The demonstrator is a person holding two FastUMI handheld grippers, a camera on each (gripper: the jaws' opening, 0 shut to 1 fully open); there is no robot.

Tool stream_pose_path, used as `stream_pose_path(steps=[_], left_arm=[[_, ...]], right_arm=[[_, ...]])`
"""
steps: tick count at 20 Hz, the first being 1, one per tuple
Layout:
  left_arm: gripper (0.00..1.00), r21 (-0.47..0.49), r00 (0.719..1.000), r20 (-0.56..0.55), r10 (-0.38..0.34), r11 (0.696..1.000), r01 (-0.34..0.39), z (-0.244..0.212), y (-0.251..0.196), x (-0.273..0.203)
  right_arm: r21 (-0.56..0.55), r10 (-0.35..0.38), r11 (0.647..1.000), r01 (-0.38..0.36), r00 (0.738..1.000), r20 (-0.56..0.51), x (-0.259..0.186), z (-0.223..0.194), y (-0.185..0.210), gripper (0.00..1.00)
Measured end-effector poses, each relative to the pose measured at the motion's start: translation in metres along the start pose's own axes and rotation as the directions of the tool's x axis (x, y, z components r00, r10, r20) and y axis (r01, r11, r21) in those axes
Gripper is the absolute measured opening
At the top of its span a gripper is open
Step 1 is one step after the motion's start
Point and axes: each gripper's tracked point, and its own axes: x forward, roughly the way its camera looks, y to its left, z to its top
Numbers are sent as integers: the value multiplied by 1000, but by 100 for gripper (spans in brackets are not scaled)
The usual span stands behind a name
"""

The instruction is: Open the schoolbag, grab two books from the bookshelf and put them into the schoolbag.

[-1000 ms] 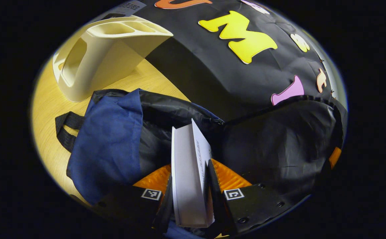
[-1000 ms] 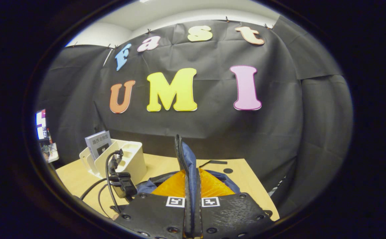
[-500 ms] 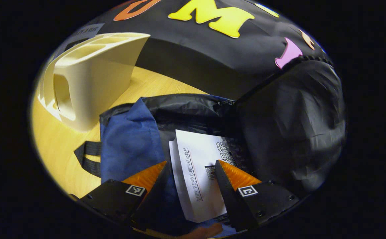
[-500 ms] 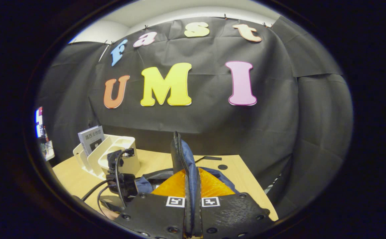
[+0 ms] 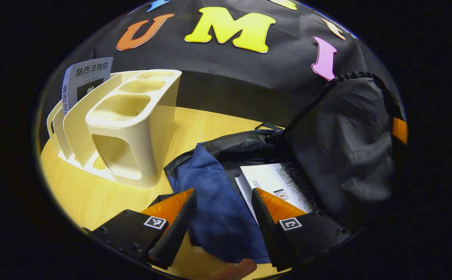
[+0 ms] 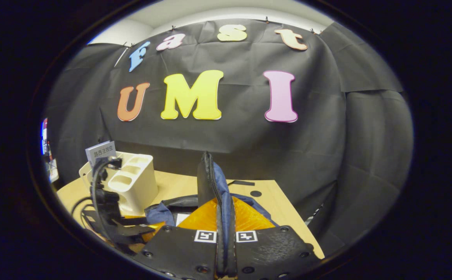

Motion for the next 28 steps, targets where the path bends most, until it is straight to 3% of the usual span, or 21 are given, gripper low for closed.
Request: stream_pose_path(steps=[6, 15, 20, 24, 28], left_arm=[[89, 76, 989, 129, 68, 994, -78, 46, 68, -58], [89, 150, 952, 248, 181, 963, -223, 108, 156, -127], [89, 127, 920, 327, 217, 954, -270, 159, 187, -146], [97, 99, 894, 370, 252, 946, -307, 211, 214, -157], [97, 94, 891, 349, 291, 935, -343, 259, 237, -147]], right_arm=[[16, 8, 1000, -7, 999, -42, 7, -14, 12, 4], [36, -68, 997, 69, 997, -38, 6, -16, 13, 4], [15, -95, 995, 96, 994, -44, 4, -16, 17, 4], [-23, -96, 995, 95, 994, -47, 2, -16, 24, 4], [-23, -63, 998, 62, 998, -26, -2, -11, 29, 3]])
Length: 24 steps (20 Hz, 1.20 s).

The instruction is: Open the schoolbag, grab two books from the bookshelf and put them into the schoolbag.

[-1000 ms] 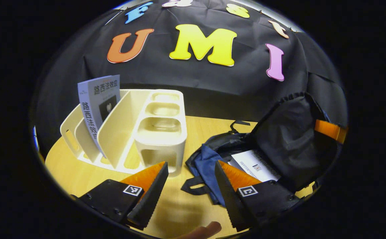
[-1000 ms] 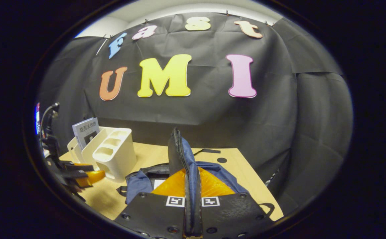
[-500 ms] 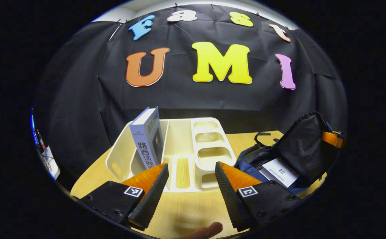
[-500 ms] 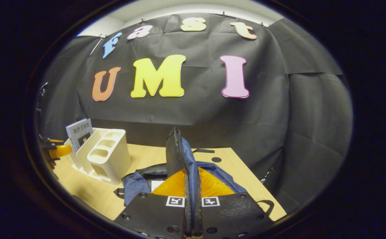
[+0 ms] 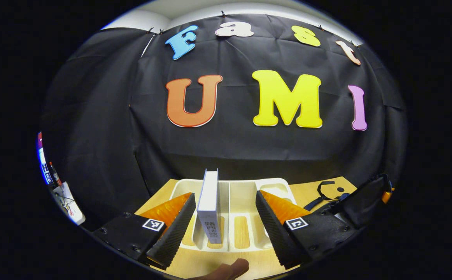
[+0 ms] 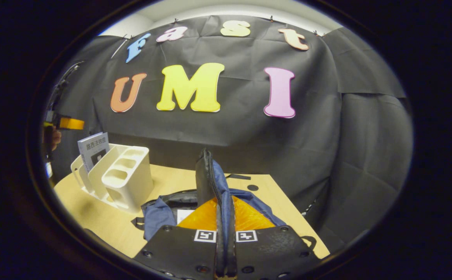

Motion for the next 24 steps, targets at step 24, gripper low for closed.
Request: stream_pose_path(steps=[24], left_arm=[[81, 125, 826, -563, 4, 989, 81, -80, 21, 124]], right_arm=[[74, 67, 995, -68, 998, 15, 2, -15, -8, 5]])
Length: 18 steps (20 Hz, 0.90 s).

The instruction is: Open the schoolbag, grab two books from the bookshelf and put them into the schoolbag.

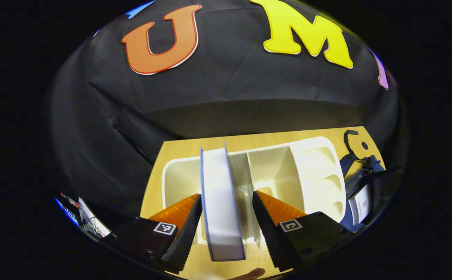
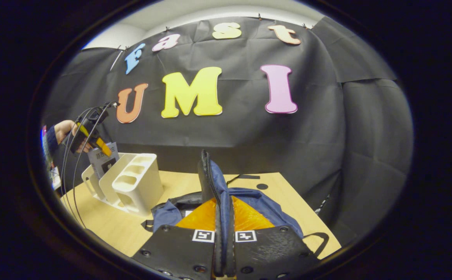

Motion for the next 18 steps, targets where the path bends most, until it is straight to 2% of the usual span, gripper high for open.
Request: stream_pose_path(steps=[2, 3, 5, 8, 9, 10, 13, 16, 18], left_arm=[[66, -4, 999, -28, 22, 1000, -22, -7, 3, 5], [49, -7, 1000, -24, 15, 1000, -16, -8, 3, 5], [46, -31, 1000, -30, -1, 1000, 0, -13, 3, 1], [43, -56, 999, -4, -34, 998, 34, -21, 1, -23], [42, -62, 999, 10, -37, 997, 37, -23, 3, -31], [43, -64, 999, 21, -38, 997, 39, -25, 4, -39], [43, -70, 998, 53, -43, 996, 47, -38, 9, -67], [43, -78, 994, 99, -46, 996, 53, -53, 16, -91], [42, -99, 991, 112, -78, 991, 89, -70, 15, -106]], right_arm=[[-7, 4, 1000, -4, 1000, 2, -1, -1, 4, 5], [-5, 5, 1000, -5, 1000, 4, -1, -2, 4, 4], [-2, 3, 1000, -3, 1000, -2, 1, -5, 4, 7], [-5, 1, 1000, -1, 1000, -10, 4, -7, 7, 5], [-9, 0, 1000, 0, 1000, -13, 5, -8, 8, 7], [-12, -1, 1000, 1, 1000, -14, 6, -8, 10, 5], [-35, -3, 999, 3, 1000, -17, 7, -9, 16, 7], [-44, -12, 999, 10, 999, -40, 9, -13, 22, 2], [-38, -1, 999, -1, 999, -46, 7, -12, 29, 5]])
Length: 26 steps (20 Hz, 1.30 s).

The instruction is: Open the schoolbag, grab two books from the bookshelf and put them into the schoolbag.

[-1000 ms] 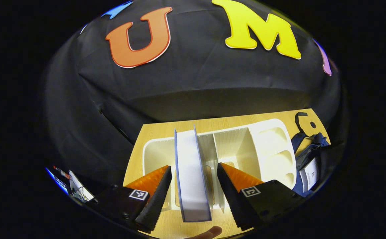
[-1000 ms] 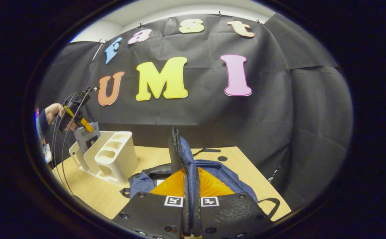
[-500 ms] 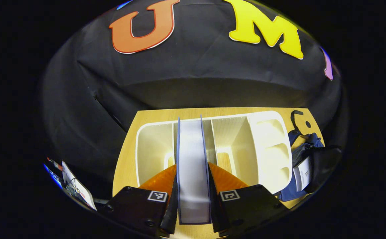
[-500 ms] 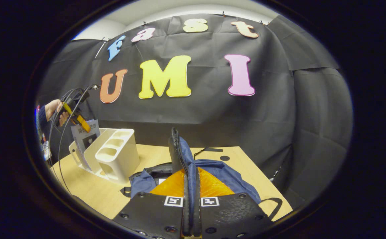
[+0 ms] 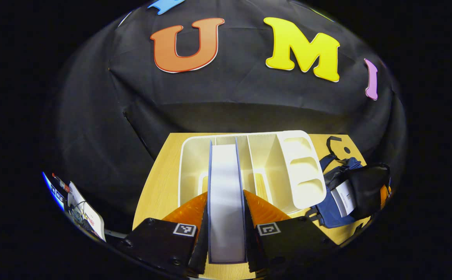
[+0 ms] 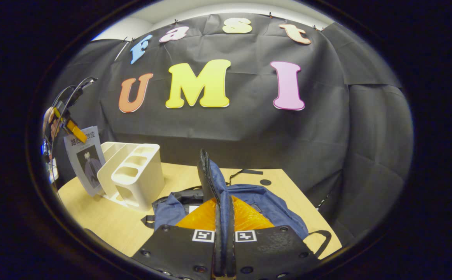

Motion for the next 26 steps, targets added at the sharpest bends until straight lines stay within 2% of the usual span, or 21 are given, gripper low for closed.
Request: stream_pose_path(steps=[2, 7, 8, 9, 12, 13, 16, 20, 23, 26], left_arm=[[41, -39, 999, 7, -36, 999, 36, -18, -1, -14], [42, -172, 998, 2, -55, 984, 55, -72, 13, -39], [42, -198, 998, 3, -68, 978, 68, -79, 13, -45], [42, -216, 996, 9, -85, 973, 85, -86, 11, -49], [42, -233, 994, 44, -101, 966, 108, -105, 8, -58], [42, -242, 993, 58, -102, 964, 113, -107, 5, -59], [43, -288, 982, 87, -168, 940, 186, -115, -17, -67], [43, -347, 955, 135, -264, 890, 296, -109, -51, -69], [42, -342, 943, 144, -299, 879, 331, -110, -79, -58], [43, -343, 915, 148, -377, 848, 405, -101, -116, -53]], right_arm=[[0, 7, 1000, -7, 1000, -4, 0, -1, 5, 5], [-14, 3, 1000, -3, 1000, -1, -2, -5, 10, 5], [-14, 1, 1000, -1, 1000, -4, -1, -6, 11, 7], [-14, 3, 1000, -3, 1000, -8, -1, -7, 12, 5], [-26, 0, 1000, 0, 1000, -12, 0, -9, 14, 7], [-40, -2, 999, 1, 1000, -13, 0, -10, 15, 5], [-74, -9, 997, 9, 1000, -5, -1, -8, 14, 5], [-75, -22, 997, 22, 1000, -7, -3, -11, 8, 7], [-85, -23, 996, 24, 1000, 6, -3, -12, 3, 5], [-90, -22, 996, 23, 1000, 11, -2, -11, -2, 7]])
